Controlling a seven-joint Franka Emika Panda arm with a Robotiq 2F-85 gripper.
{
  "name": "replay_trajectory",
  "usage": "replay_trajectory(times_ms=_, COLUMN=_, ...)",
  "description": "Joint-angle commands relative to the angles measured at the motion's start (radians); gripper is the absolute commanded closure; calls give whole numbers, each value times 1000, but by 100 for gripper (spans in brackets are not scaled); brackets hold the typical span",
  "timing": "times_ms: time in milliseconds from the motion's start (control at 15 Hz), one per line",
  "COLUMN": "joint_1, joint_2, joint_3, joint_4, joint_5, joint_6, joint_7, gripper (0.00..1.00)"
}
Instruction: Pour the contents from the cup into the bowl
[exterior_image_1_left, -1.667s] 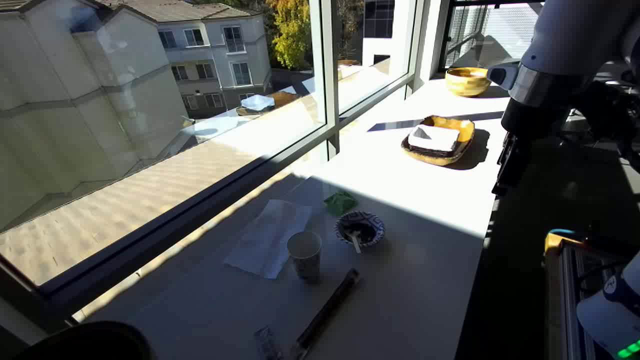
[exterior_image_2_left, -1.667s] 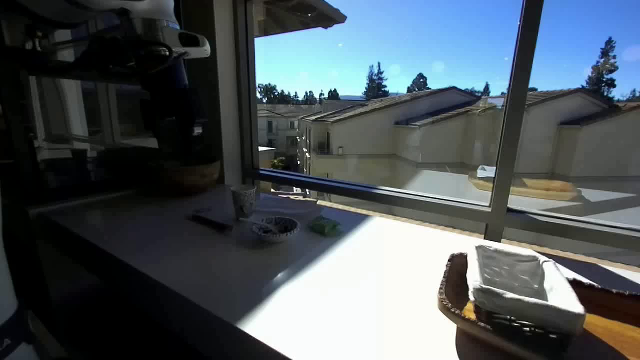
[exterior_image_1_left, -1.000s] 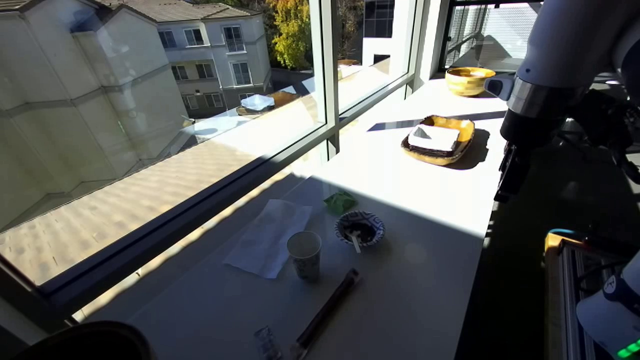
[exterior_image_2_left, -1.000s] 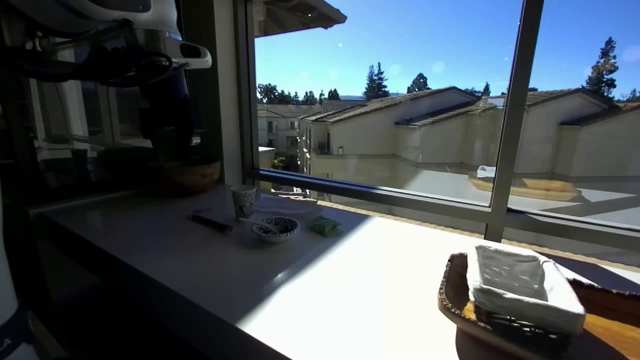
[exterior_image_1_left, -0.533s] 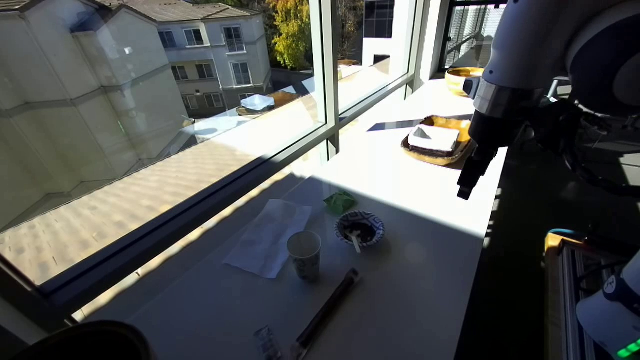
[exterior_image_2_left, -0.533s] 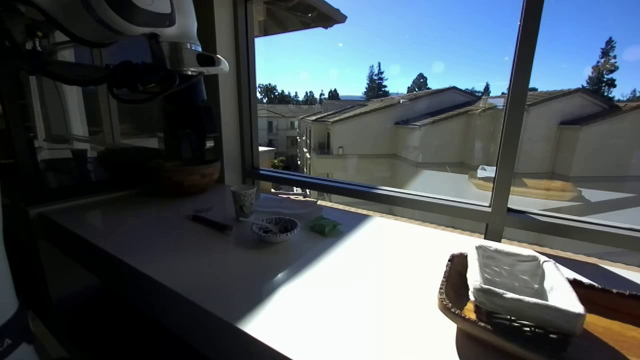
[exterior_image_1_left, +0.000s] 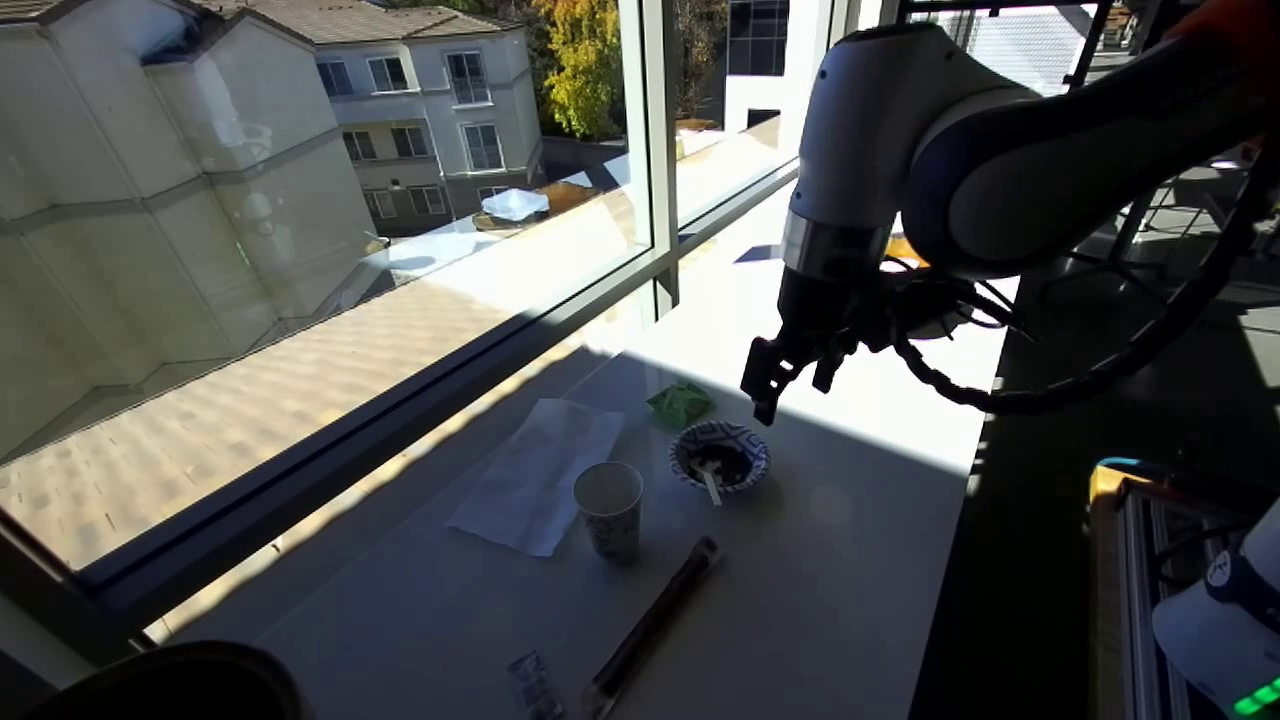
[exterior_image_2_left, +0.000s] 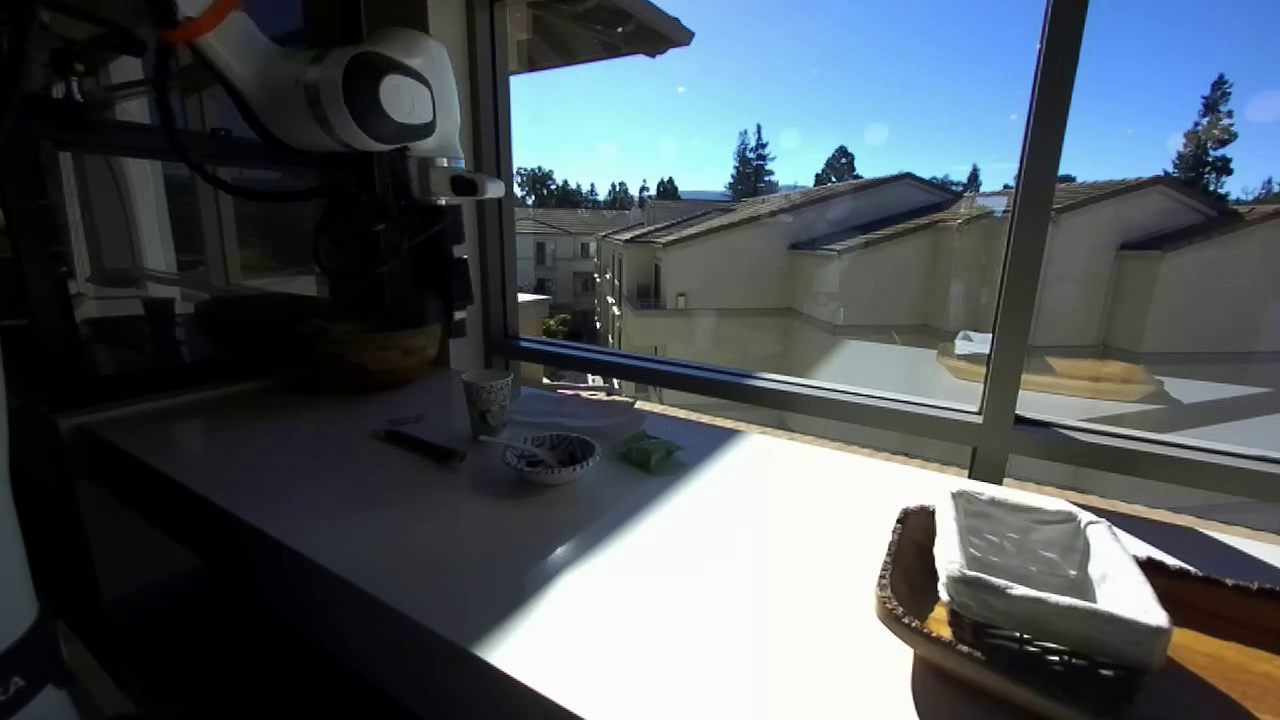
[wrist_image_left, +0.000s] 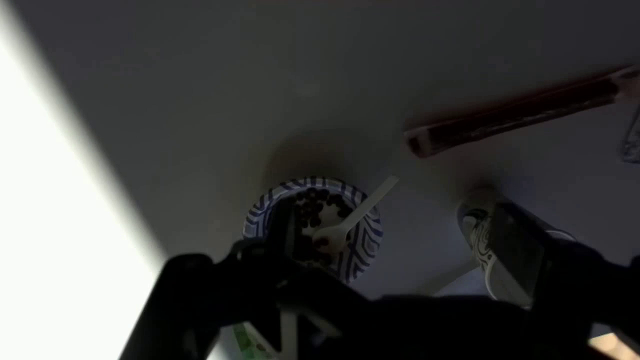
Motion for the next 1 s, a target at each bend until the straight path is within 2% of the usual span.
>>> replay_trajectory(times_ms=0, joint_1=30, joint_2=207, joint_3=1, joint_4=180, joint_5=19, joint_6=29, joint_7=73, gripper=0)
replay_trajectory(times_ms=400, joint_1=120, joint_2=450, joint_3=-15, joint_4=415, joint_5=28, joint_6=76, joint_7=94, gripper=0)
replay_trajectory(times_ms=467, joint_1=114, joint_2=361, joint_3=-34, joint_4=336, joint_5=27, joint_6=52, joint_7=60, gripper=0)
replay_trajectory(times_ms=600, joint_1=130, joint_2=392, joint_3=-42, joint_4=360, joint_5=27, joint_6=56, joint_7=62, gripper=0)
replay_trajectory(times_ms=933, joint_1=128, joint_2=378, joint_3=-51, joint_4=357, joint_5=26, joint_6=56, joint_7=61, gripper=0)
